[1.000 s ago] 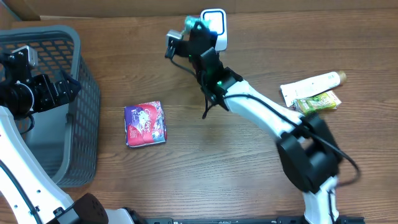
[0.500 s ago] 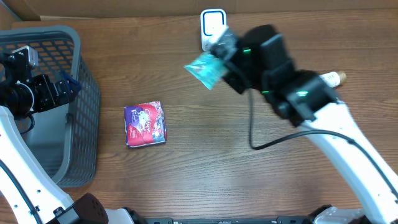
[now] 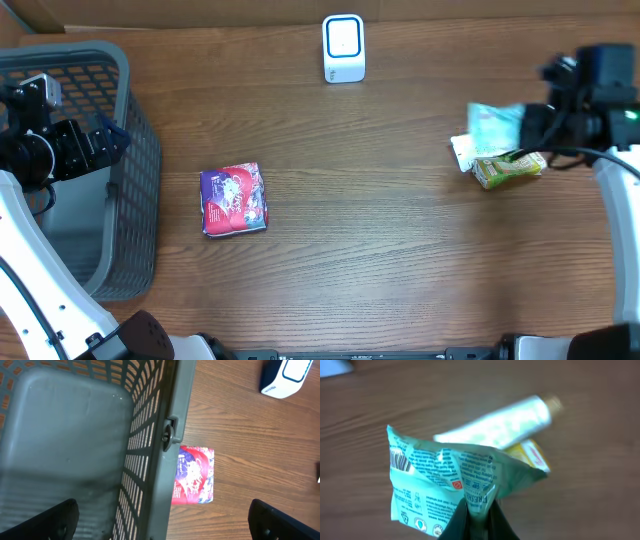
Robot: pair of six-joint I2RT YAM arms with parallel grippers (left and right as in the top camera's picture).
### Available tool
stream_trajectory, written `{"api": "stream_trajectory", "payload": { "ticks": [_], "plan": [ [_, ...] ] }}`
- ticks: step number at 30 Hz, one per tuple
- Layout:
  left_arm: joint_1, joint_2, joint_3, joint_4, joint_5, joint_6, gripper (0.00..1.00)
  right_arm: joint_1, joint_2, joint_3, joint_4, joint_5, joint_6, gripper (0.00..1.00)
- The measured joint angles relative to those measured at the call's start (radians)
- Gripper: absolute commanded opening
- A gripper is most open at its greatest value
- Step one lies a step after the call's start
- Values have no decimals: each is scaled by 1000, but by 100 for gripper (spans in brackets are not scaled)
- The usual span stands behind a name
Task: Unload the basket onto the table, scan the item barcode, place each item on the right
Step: 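Carry the tissue pack right and lay it on the tube and carton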
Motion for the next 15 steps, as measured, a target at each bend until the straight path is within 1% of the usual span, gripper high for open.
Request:
{"api": "stream_trajectory", "payload": {
  "ticks": [3, 8, 10, 15],
  "plan": [
    [0, 0, 0, 0, 0, 0, 100, -73, 4, -133, 82, 4, 48, 4],
    [0, 0, 0, 0, 0, 0, 100, -105, 10, -298, 182, 3, 94, 4],
    [0, 0, 0, 0, 0, 0, 99, -106, 11, -331, 208, 0, 110, 4],
    [0, 0, 0, 0, 0, 0, 100, -109, 11, -337, 306, -3, 136, 4]
  ]
}}
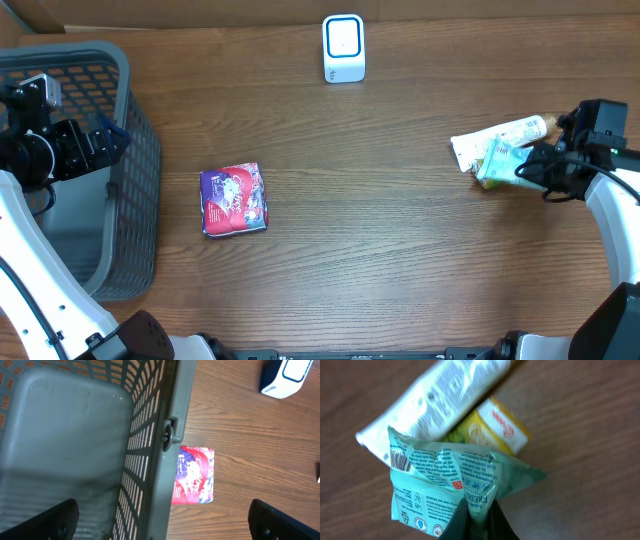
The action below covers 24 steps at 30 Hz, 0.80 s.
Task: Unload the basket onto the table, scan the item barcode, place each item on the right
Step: 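Carry the tissue pack right and lay it on the tube and carton, then release the tissue pack and raise the right gripper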
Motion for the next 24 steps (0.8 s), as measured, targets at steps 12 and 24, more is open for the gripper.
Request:
{"api": "stream_trajectory", "payload": {
  "ticks": [12, 24],
  "plan": [
    [0, 0, 0, 0, 0, 0, 100, -2, 0, 0, 95, -6, 44, 64],
    [0, 0, 0, 0, 0, 0, 100, 8, 0, 212, -19, -374, 69, 100]
  ]
}}
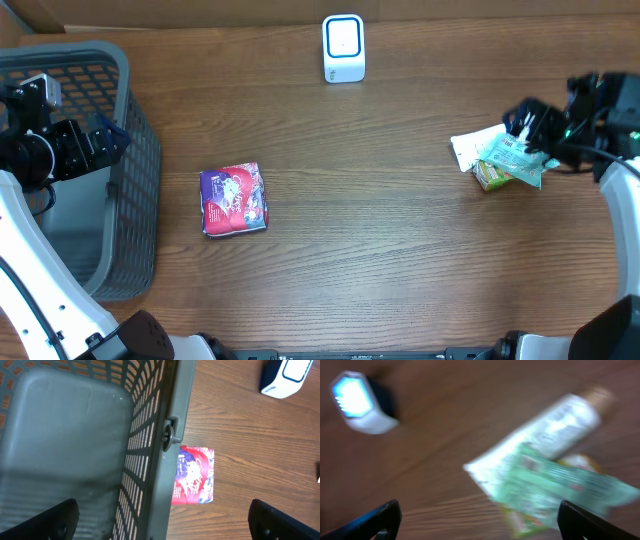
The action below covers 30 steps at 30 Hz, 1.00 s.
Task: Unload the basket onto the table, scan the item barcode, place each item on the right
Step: 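Release the tissue pack and raise the right gripper, then move the right gripper left and grasp the pink Carefree pack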
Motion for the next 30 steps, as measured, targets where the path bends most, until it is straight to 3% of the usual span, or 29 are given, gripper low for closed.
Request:
{"api": "stream_trajectory", "payload": {
  "ticks": [4, 9, 17, 23, 30],
  "plan": [
    [0, 0, 0, 0, 0, 0, 99, 90, -2, 75, 13, -150, 8, 100],
    [0, 0, 0, 0, 0, 0, 100, 349, -2, 77, 91, -232, 9, 100],
    [0, 0, 0, 0, 0, 0, 100, 778, 96, 77, 298, -185, 49, 100],
    [0, 0, 0, 0, 0, 0, 99, 933, 280, 77, 335, -11, 215, 96],
    [0, 0, 0, 0, 0, 0, 100, 979, 426, 77, 423, 19, 325, 85]
  ]
}}
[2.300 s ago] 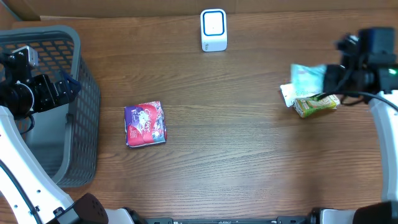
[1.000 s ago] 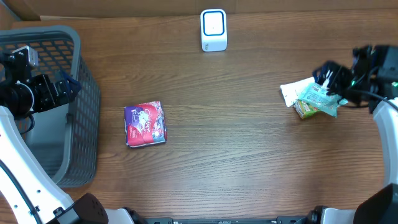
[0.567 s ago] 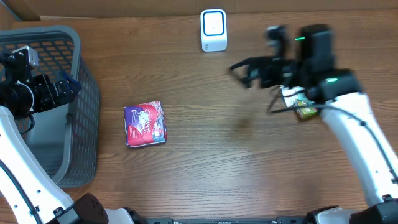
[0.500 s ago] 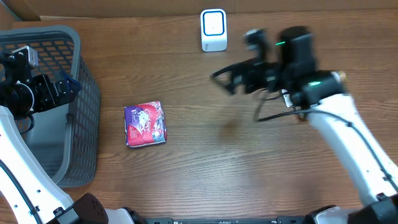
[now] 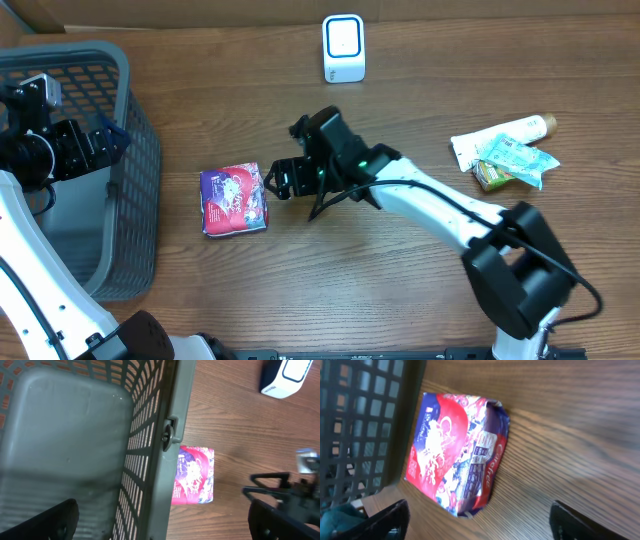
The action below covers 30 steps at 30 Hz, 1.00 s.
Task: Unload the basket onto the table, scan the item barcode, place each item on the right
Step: 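Move the right gripper left and grasp the pink Carefree pack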
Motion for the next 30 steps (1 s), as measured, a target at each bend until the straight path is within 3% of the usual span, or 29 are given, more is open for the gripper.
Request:
{"api": "stream_trajectory", "payload": {
  "ticks": [6, 10, 18, 24, 26, 30],
  "plan": [
    [0, 0, 0, 0, 0, 0, 100, 57, 75, 0, 86, -29, 48, 83],
    [0, 0, 0, 0, 0, 0, 99, 84, 132, 0, 163, -76, 66, 74],
    [0, 0, 0, 0, 0, 0, 100, 101, 188, 0, 186, -102, 93, 41],
    [0, 0, 0, 0, 0, 0, 100, 101, 188, 0, 177, -77, 94, 8],
    [0, 0, 0, 0, 0, 0, 100, 101, 188, 0, 174, -68, 98, 4],
    [0, 0, 0, 0, 0, 0, 99, 100, 188, 2, 166, -61, 100, 4]
  ]
}}
